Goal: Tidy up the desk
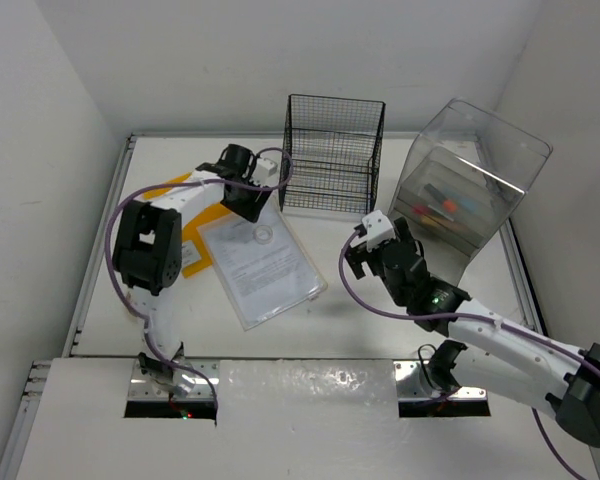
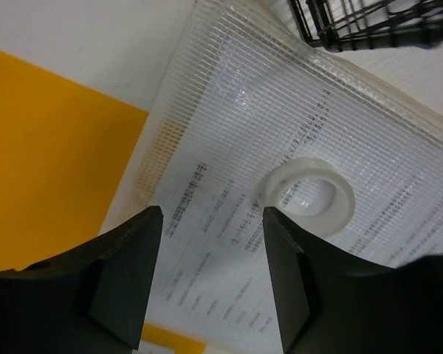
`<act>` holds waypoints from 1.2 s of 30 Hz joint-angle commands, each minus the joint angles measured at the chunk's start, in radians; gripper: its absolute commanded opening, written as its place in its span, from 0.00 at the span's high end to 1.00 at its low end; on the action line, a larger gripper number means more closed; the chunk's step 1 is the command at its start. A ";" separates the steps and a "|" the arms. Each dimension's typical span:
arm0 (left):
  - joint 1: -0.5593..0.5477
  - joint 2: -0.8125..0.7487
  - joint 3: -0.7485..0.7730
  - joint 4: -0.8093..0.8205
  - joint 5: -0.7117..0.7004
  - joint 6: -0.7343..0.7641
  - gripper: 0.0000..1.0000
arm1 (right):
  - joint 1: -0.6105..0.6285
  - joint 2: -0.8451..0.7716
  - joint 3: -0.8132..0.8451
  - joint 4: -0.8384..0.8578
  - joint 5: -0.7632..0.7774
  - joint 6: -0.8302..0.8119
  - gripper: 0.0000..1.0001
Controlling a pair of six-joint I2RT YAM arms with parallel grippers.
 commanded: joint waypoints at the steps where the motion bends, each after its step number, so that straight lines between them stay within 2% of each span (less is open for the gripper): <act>1: -0.014 0.055 0.045 0.029 0.005 -0.061 0.45 | 0.009 -0.032 -0.016 0.032 -0.019 0.051 0.05; 3: -0.013 0.069 0.047 0.053 -0.020 -0.078 0.47 | 0.009 -0.031 -0.018 0.041 -0.022 0.050 0.05; 7: -0.014 0.090 0.057 0.044 0.066 -0.098 0.50 | 0.009 -0.011 -0.013 0.039 -0.028 0.037 0.05; 18: -0.014 0.038 -0.067 0.063 0.083 -0.095 0.51 | 0.009 0.023 -0.015 0.041 -0.019 0.036 0.05; 20: -0.014 0.058 -0.073 0.066 0.072 -0.100 0.57 | 0.008 0.021 -0.016 0.039 -0.011 0.036 0.05; 21: -0.016 0.064 -0.075 0.069 0.072 -0.103 0.66 | 0.009 0.018 -0.019 0.041 -0.008 0.036 0.05; 23: -0.019 0.082 -0.081 0.069 0.075 -0.104 0.78 | 0.009 0.011 -0.023 0.045 -0.005 0.042 0.05; 24: -0.019 0.084 -0.085 0.069 0.075 -0.103 0.92 | 0.009 0.008 -0.023 0.044 -0.009 0.045 0.05; 25: -0.019 0.083 -0.088 0.066 0.074 -0.100 0.99 | 0.009 0.006 -0.018 0.036 -0.011 0.053 0.05; 30: -0.013 -0.018 -0.156 0.058 0.051 -0.063 1.00 | 0.009 -0.008 -0.004 0.019 -0.060 0.106 0.05; 31: -0.013 -0.084 -0.168 0.050 0.048 -0.057 1.00 | 0.009 -0.006 0.000 0.033 -0.086 0.146 0.05; 32: -0.013 -0.126 -0.191 0.041 0.054 -0.043 1.00 | 0.009 0.003 0.003 0.042 -0.164 0.166 0.06; 33: -0.013 -0.208 -0.200 0.035 0.064 -0.034 1.00 | 0.009 0.014 0.007 0.056 -0.164 0.190 0.06; 36: -0.017 -0.360 -0.217 -0.003 0.127 -0.009 1.00 | 0.009 0.084 0.048 0.143 -0.374 0.313 0.06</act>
